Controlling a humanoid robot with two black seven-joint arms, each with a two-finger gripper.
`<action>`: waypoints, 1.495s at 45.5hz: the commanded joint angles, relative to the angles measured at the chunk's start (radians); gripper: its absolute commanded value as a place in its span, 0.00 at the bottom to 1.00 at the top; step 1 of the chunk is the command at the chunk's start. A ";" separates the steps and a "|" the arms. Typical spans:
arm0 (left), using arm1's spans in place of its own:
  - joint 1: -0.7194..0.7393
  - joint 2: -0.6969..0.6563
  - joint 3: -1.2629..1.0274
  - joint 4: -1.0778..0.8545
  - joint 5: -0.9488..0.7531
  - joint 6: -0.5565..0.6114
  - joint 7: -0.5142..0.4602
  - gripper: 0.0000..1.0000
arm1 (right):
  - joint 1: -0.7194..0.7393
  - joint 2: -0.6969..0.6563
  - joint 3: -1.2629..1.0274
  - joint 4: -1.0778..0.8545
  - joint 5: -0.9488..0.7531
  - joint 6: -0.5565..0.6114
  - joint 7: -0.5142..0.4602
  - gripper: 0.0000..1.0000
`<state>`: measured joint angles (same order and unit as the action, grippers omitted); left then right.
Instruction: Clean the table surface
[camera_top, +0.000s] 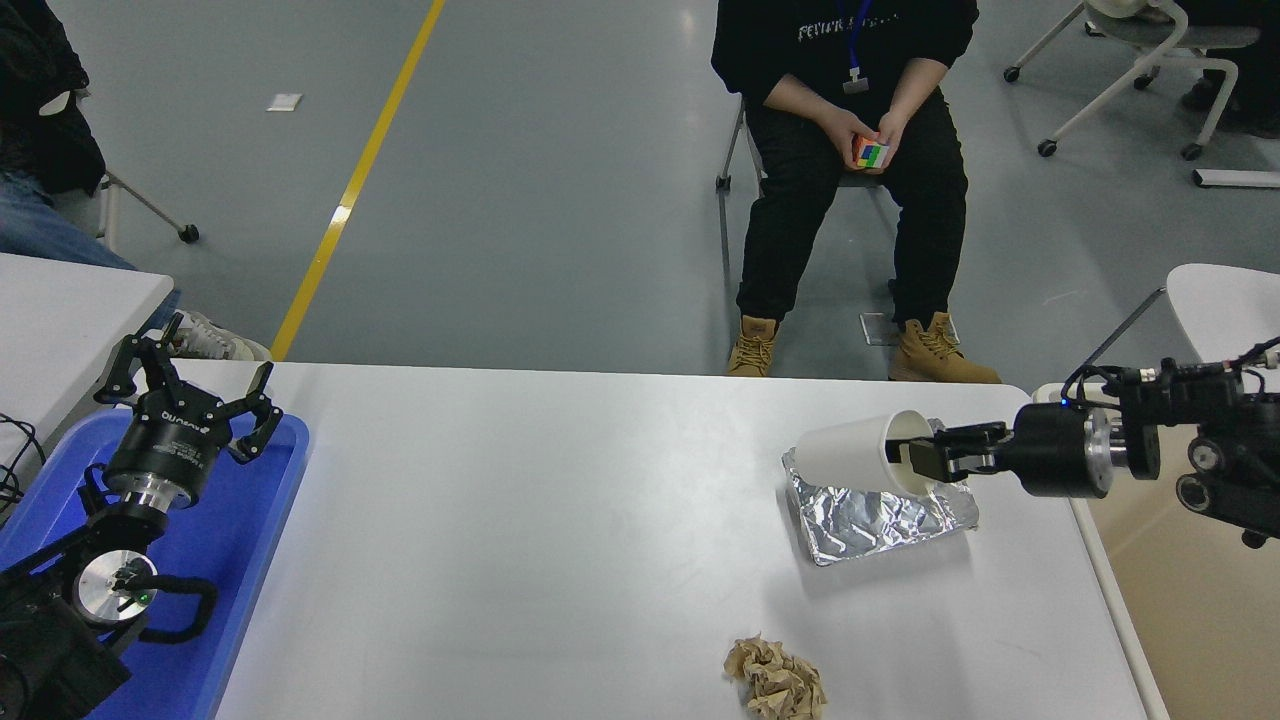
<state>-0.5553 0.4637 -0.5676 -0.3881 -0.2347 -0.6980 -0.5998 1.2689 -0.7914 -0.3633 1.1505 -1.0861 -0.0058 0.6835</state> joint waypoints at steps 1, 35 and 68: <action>0.000 0.000 0.000 0.000 0.000 0.000 0.000 1.00 | 0.015 -0.037 0.110 -0.015 0.207 0.004 0.016 0.00; 0.000 0.000 0.000 0.000 0.000 0.000 0.000 1.00 | -0.131 0.101 0.124 -0.986 0.723 0.264 -0.159 0.00; 0.000 0.000 0.000 0.000 0.000 0.000 0.000 1.00 | -0.365 0.104 0.127 -1.115 0.710 0.251 -0.545 0.00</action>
<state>-0.5553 0.4634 -0.5676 -0.3882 -0.2347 -0.6980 -0.5998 0.9817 -0.6892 -0.2346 0.0628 -0.3688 0.2488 0.2404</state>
